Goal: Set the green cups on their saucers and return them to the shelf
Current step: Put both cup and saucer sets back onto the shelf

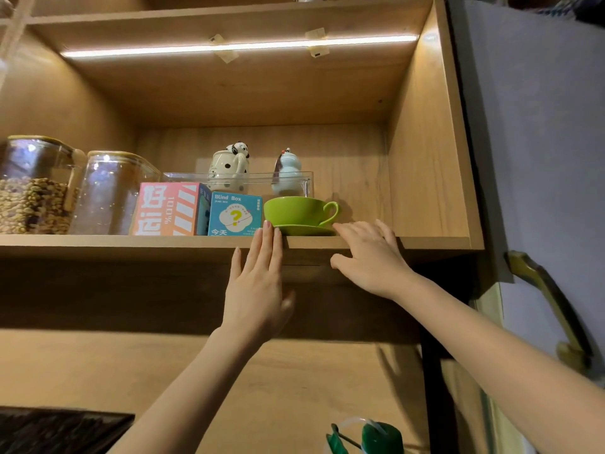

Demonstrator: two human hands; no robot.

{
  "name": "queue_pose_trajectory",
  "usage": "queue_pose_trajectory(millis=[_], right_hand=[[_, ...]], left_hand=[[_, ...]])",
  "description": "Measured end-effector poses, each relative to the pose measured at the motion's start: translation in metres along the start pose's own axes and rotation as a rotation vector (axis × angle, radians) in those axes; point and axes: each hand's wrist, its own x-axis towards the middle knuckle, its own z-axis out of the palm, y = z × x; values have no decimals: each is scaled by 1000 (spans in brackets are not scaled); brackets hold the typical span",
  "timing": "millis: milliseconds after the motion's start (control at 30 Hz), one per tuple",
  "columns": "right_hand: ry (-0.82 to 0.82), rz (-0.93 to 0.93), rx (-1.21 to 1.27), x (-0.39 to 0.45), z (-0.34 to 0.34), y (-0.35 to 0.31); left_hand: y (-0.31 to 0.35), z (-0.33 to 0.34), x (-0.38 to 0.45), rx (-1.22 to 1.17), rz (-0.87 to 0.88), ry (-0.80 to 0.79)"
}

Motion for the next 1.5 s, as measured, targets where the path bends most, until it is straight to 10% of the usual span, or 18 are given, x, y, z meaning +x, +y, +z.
queue_pose_trajectory(millis=[900,1233,1500], right_hand=[[-484,354,833,-318,81,-78],[-905,576,835,-484,181,-105],[-1034,936,862,-544,240,-126]], left_hand=[[20,-49,-323,-735,-443,-547],[1,-50,-508,-714,-931,-1037],[-5,-33,-576,-644,-1364,-1058]])
